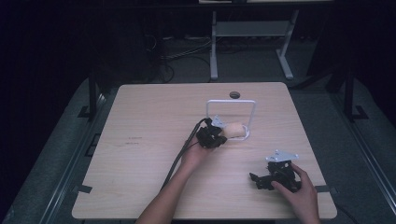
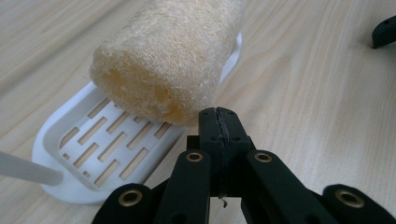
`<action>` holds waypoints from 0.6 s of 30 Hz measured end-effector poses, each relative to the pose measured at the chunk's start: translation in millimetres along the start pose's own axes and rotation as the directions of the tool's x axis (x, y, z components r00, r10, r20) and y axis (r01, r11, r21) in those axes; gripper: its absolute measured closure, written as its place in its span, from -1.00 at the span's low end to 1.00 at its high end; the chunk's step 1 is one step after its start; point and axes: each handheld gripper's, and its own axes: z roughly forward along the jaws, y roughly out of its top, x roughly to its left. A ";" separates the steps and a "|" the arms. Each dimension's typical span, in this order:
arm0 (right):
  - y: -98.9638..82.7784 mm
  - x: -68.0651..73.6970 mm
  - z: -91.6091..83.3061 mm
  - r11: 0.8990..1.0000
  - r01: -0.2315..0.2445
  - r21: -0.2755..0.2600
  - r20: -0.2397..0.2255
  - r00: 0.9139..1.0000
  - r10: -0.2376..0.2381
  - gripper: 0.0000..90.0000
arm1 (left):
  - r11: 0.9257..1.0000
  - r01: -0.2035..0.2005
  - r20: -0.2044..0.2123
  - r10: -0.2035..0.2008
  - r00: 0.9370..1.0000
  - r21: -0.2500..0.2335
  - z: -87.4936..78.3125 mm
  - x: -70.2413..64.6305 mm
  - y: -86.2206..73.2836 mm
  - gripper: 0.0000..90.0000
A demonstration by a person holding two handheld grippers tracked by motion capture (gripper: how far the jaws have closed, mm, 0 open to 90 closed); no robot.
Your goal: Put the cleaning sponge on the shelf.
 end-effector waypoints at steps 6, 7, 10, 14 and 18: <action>0.0 0.0 0.0 1.000 0.000 0.000 0.000 1.000 0.000 -1.00 | 1.000 -0.007 -0.031 0.007 0.999 0.010 -3.3 2.6 -1.6 0.98; 0.0 0.0 0.0 1.000 0.000 0.000 0.000 1.000 0.000 -1.00 | 1.000 -0.004 -0.035 0.005 0.999 0.009 -3.7 3.1 -2.2 0.98; 0.0 0.0 0.0 1.000 0.000 0.000 0.000 1.000 0.000 -1.00 | 1.000 -0.003 -0.026 0.003 1.000 0.010 -4.7 3.4 -3.1 0.97; 0.0 0.0 0.0 1.000 0.000 0.000 0.000 1.000 0.000 -1.00 | 1.000 -0.016 -0.020 0.016 1.000 0.017 -9.4 0.2 -3.3 0.92; 0.0 0.0 0.0 1.000 0.000 0.000 0.000 1.000 0.000 -1.00 | 1.000 -0.009 0.001 0.009 1.000 0.010 -22.9 -1.2 -6.6 0.85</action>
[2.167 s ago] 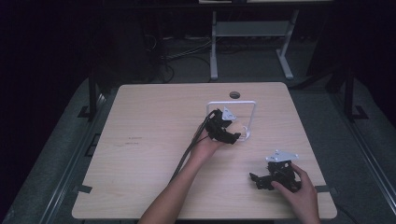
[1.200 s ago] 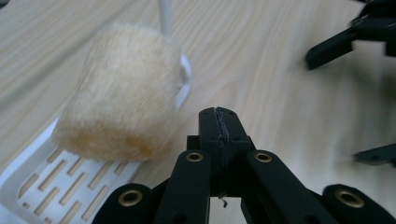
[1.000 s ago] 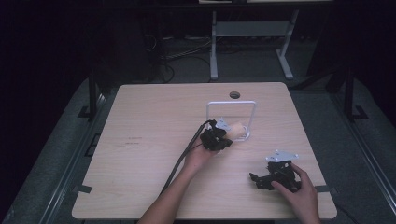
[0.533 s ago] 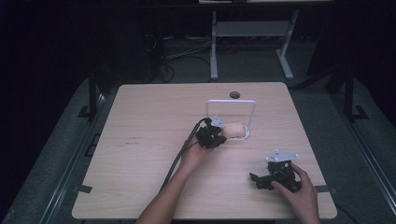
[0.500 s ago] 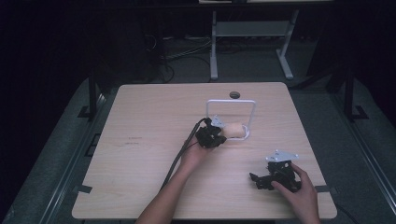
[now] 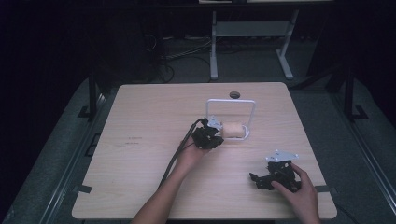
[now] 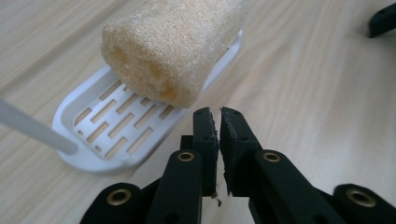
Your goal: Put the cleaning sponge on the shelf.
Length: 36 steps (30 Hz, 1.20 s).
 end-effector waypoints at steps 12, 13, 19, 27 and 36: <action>0.0 0.1 0.0 1.000 -0.001 0.001 -0.001 1.000 0.001 -1.00 | 1.000 0.000 0.002 0.000 1.000 -0.012 -43.1 4.5 -19.9 0.16; 0.0 0.0 0.0 1.000 0.000 0.000 0.000 1.000 0.000 -1.00 | 1.000 0.003 0.001 -0.003 1.000 -0.015 -48.5 4.3 -26.1 0.09; 0.0 0.0 0.0 1.000 0.001 0.000 0.001 1.000 -0.001 -1.00 | 1.000 0.003 -0.016 -0.003 1.000 -0.026 -65.0 5.0 -44.7 -0.20; 0.0 0.0 0.0 1.000 0.000 0.000 0.000 1.000 0.000 -1.00 | 0.999 0.007 -0.057 -0.009 0.998 -0.041 -82.8 3.2 -71.3 -0.51; 0.0 0.0 0.0 1.000 0.000 0.000 0.000 1.000 0.000 -1.00 | 0.999 0.010 -0.079 -0.014 0.997 -0.041 -97.5 0.4 -108.7 -0.66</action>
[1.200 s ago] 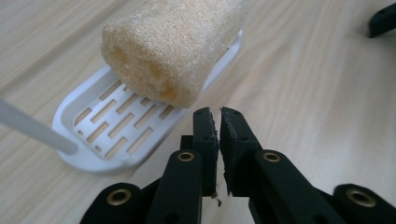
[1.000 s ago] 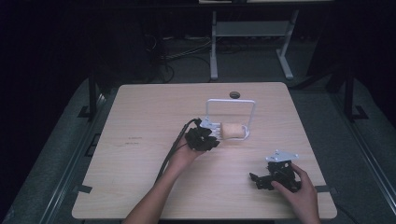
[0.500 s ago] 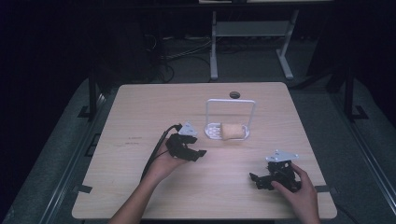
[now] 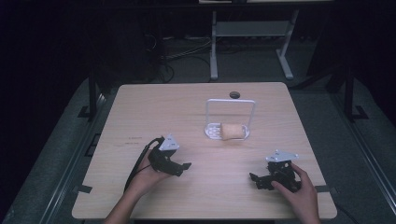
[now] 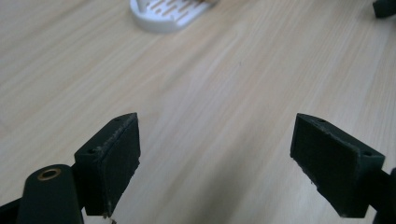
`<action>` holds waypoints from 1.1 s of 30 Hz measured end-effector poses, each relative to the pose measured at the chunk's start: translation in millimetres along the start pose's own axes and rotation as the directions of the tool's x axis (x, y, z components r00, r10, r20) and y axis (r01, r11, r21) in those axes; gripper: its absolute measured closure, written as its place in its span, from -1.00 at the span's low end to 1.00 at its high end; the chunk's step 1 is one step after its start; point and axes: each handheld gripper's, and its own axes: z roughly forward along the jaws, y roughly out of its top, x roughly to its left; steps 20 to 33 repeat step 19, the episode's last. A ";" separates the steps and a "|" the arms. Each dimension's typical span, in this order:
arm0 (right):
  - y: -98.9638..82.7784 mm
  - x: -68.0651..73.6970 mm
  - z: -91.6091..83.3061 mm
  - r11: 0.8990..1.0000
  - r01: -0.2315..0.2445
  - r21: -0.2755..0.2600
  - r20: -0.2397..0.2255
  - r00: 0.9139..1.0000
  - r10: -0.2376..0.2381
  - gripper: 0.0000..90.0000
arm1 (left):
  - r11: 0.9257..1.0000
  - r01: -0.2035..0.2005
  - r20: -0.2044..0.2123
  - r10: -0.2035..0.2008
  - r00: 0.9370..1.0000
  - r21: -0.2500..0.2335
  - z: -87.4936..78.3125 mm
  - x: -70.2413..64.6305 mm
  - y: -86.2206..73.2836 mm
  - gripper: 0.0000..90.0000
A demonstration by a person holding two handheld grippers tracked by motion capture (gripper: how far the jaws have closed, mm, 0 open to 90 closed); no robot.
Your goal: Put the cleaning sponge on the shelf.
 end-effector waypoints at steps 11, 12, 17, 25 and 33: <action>0.0 0.1 0.0 1.000 -0.001 0.000 0.000 1.000 0.001 -1.00 | 0.999 0.038 -0.029 -0.038 0.999 0.015 -14.2 0.8 -44.5 -0.66; 0.0 0.1 0.0 1.000 -0.001 0.000 0.000 1.000 0.001 -1.00 | 0.999 0.045 -0.030 -0.045 0.999 0.016 -15.6 1.3 -47.5 -0.66; 0.0 0.1 0.0 1.000 -0.001 -0.001 0.000 1.000 0.001 -1.00 | 0.998 0.048 -0.045 -0.047 0.998 0.034 -20.4 3.9 -61.2 -0.66; 0.0 0.1 0.0 1.000 -0.001 0.000 0.000 1.000 0.001 -1.00 | 0.998 0.050 -0.047 -0.048 0.998 0.036 -21.4 4.2 -63.1 -0.67; 0.0 0.1 0.0 1.000 -0.001 0.000 0.000 1.000 0.001 -1.00 | 0.998 0.050 -0.047 -0.048 0.998 0.036 -21.4 4.2 -63.1 -0.67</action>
